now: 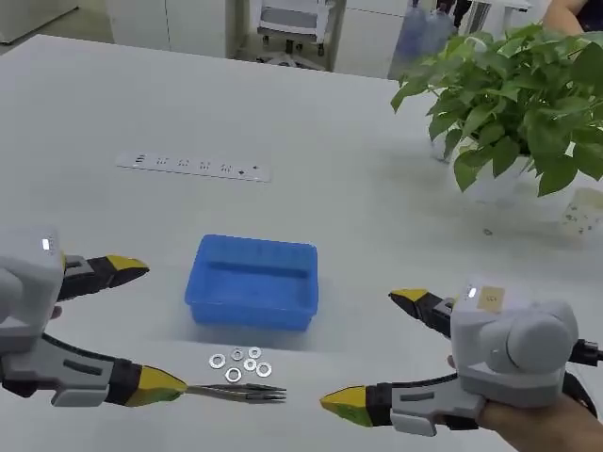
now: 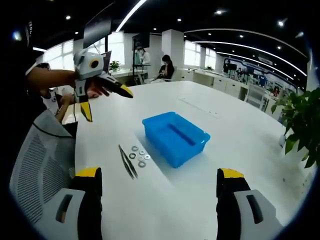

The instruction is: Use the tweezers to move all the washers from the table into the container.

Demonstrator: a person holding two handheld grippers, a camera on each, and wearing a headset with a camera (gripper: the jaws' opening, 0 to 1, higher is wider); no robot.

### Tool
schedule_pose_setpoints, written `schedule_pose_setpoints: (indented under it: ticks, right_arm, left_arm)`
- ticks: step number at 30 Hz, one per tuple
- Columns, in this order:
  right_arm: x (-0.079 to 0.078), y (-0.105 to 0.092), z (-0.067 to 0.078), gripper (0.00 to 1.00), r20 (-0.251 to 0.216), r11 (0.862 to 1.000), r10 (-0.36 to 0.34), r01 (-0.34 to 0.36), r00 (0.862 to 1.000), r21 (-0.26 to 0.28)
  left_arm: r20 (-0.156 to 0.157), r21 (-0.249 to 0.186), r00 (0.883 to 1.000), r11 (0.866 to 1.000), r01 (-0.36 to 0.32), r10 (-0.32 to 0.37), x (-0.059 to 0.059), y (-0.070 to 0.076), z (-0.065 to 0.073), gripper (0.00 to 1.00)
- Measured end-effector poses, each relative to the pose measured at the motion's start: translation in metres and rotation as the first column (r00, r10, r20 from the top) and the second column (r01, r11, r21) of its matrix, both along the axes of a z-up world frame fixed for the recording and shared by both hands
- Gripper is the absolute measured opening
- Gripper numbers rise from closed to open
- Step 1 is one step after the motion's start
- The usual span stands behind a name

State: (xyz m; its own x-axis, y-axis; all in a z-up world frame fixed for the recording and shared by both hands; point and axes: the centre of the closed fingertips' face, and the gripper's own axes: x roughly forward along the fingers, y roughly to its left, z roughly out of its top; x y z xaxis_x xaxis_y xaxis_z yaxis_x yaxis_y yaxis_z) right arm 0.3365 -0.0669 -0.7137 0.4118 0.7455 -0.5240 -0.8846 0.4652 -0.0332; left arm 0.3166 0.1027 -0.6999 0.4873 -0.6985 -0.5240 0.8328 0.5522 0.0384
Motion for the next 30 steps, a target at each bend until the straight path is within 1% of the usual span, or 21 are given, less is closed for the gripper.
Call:
schedule_pose_setpoints:
  ticks: [12,18,19,22,24,26,28,30]
  right_arm:
    - [0.004,0.0,-0.002,0.97,-0.002,1.0,-0.003,0.003,1.0,0.003]
    - [0.004,0.001,-0.001,0.96,0.004,1.0,0.005,-0.005,1.0,-0.001]
    - [0.005,0.001,-0.001,0.96,0.008,1.0,0.01,-0.01,1.0,-0.001]
    - [0.002,0.004,-0.002,0.91,-0.002,0.999,0.038,-0.038,0.999,-0.006]
    - [0.001,0.007,-0.006,0.91,0.002,0.998,0.058,-0.058,0.998,-0.024]
    - [-0.001,0.01,-0.009,0.9,0.009,0.996,0.081,-0.081,0.997,-0.044]
    - [-0.004,0.013,-0.012,0.87,0.004,0.993,0.108,-0.108,0.994,-0.052]
    - [-0.006,0.016,-0.015,0.84,0.006,0.988,0.14,-0.139,0.99,-0.073]
  left_arm:
    - [-0.009,-0.015,1.0,1.0,-0.008,0.008,0.0,0.002,0.0,0.94]
    - [-0.012,-0.008,1.0,1.0,-0.002,0.002,0.001,0.002,-0.002,0.94]
    - [-0.013,-0.006,1.0,1.0,-0.002,0.002,0.001,0.003,-0.002,0.94]
    - [-0.012,0.003,1.0,1.0,0.007,-0.007,0.001,0.003,-0.004,0.92]
    - [-0.012,0.019,1.0,1.0,0.019,-0.018,0.001,0.003,-0.007,0.9]
    - [-0.017,0.019,0.999,0.999,0.034,-0.034,-0.001,0.001,-0.008,0.87]
    - [-0.026,0.02,0.999,0.999,0.042,-0.041,-0.002,0.0,-0.011,0.84]
    - [-0.03,0.032,0.998,0.998,0.058,-0.057,-0.003,-0.001,-0.014,0.81]
